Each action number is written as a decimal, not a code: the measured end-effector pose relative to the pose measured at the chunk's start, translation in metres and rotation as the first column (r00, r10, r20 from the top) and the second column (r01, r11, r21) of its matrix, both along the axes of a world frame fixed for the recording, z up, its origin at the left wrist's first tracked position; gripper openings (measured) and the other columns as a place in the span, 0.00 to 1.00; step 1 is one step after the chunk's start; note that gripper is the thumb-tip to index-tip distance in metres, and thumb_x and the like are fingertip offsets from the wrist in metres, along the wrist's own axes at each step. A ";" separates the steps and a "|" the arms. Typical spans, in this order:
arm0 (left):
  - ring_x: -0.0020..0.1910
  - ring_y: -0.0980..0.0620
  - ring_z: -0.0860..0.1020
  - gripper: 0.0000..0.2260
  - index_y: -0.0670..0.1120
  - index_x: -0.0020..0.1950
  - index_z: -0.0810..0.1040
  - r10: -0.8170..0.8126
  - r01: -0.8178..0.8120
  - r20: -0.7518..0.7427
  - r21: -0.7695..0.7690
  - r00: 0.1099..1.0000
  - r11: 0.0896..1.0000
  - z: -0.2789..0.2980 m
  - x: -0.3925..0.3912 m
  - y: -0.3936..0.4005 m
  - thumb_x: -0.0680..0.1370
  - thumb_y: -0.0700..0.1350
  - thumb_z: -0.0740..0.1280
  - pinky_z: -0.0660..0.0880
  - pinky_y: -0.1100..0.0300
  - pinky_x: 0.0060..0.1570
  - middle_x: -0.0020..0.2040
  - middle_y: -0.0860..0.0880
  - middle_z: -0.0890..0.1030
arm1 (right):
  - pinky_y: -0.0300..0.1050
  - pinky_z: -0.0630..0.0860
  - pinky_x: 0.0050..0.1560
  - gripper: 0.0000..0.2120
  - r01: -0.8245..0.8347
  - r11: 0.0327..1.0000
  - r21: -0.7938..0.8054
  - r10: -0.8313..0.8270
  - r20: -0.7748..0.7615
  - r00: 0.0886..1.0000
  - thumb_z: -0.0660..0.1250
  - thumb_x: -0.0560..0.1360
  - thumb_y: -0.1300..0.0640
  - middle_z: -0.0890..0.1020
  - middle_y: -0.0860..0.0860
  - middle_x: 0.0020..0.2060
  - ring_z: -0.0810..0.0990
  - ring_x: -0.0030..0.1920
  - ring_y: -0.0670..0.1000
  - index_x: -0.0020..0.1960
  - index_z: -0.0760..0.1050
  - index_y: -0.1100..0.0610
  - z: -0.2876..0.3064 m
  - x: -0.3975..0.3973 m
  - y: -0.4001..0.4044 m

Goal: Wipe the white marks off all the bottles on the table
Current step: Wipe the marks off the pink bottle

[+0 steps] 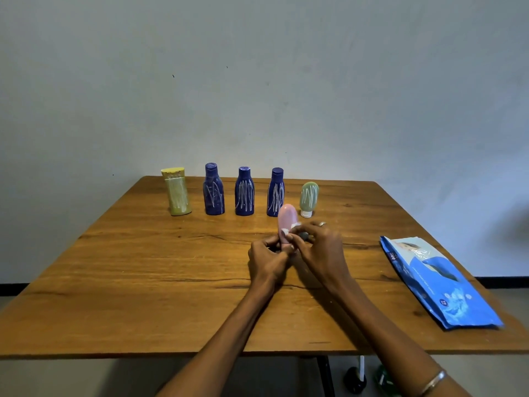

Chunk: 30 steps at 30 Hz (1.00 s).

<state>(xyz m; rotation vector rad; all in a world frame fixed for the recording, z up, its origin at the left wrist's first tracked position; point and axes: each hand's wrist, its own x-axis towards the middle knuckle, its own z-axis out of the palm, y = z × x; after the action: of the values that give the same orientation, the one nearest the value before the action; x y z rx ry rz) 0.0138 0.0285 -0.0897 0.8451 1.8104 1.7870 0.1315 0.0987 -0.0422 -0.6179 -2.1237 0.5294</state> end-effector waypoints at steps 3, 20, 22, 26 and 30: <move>0.48 0.52 0.86 0.07 0.52 0.50 0.87 -0.004 0.004 -0.013 -0.001 1.000 1.000 0.000 0.000 0.002 0.73 0.45 0.75 0.84 0.43 0.48 0.46 0.53 0.88 | 0.40 0.83 0.48 0.08 -0.025 0.998 -0.064 0.027 0.025 0.999 0.77 0.74 0.59 0.87 0.49 0.47 0.83 0.46 0.43 0.53 0.86 0.54 -0.002 0.008 0.000; 0.46 0.46 0.87 0.08 0.45 0.50 0.87 -0.014 0.014 0.056 0.010 0.998 1.000 0.012 0.009 -0.005 0.72 0.41 0.76 0.84 0.39 0.46 0.46 0.47 0.88 | 0.27 0.77 0.42 0.13 0.101 0.995 -0.018 -0.102 -0.152 0.983 0.77 0.74 0.59 0.87 0.54 0.53 0.82 0.47 0.43 0.58 0.84 0.57 0.013 -0.018 0.009; 0.46 0.45 0.87 0.11 0.46 0.50 0.87 -0.018 0.018 0.073 0.010 0.997 1.000 0.013 0.008 -0.005 0.69 0.45 0.77 0.84 0.39 0.47 0.45 0.48 0.88 | 0.23 0.74 0.43 0.12 0.088 0.995 -0.038 -0.092 -0.133 0.987 0.77 0.74 0.61 0.87 0.53 0.52 0.81 0.48 0.42 0.57 0.85 0.56 0.004 -0.012 0.004; 0.48 0.45 0.87 0.19 0.47 0.52 0.87 -0.009 0.005 0.140 0.027 0.990 1.000 0.012 0.006 -0.004 0.63 0.51 0.78 0.83 0.40 0.51 0.47 0.48 0.88 | 0.43 0.82 0.51 0.10 0.028 0.982 -0.186 -0.051 -0.120 0.991 0.76 0.74 0.58 0.87 0.46 0.49 0.83 0.48 0.40 0.56 0.86 0.51 -0.008 0.001 -0.001; 0.48 0.47 0.87 0.24 0.44 0.54 0.87 0.042 -0.049 0.157 0.042 0.987 0.998 0.015 0.006 -0.004 0.61 0.53 0.79 0.84 0.42 0.51 0.47 0.47 0.88 | 0.47 0.84 0.50 0.05 -0.111 0.912 -0.394 0.039 -0.187 0.982 0.75 0.76 0.54 0.88 0.43 0.44 0.86 0.48 0.42 0.51 0.87 0.49 -0.016 0.012 -0.012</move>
<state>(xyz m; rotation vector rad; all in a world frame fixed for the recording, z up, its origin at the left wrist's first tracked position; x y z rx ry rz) 0.0193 0.0248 -0.0752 0.6655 1.7078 1.8740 0.1433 0.0869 -0.0582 -0.6892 -1.8869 1.0456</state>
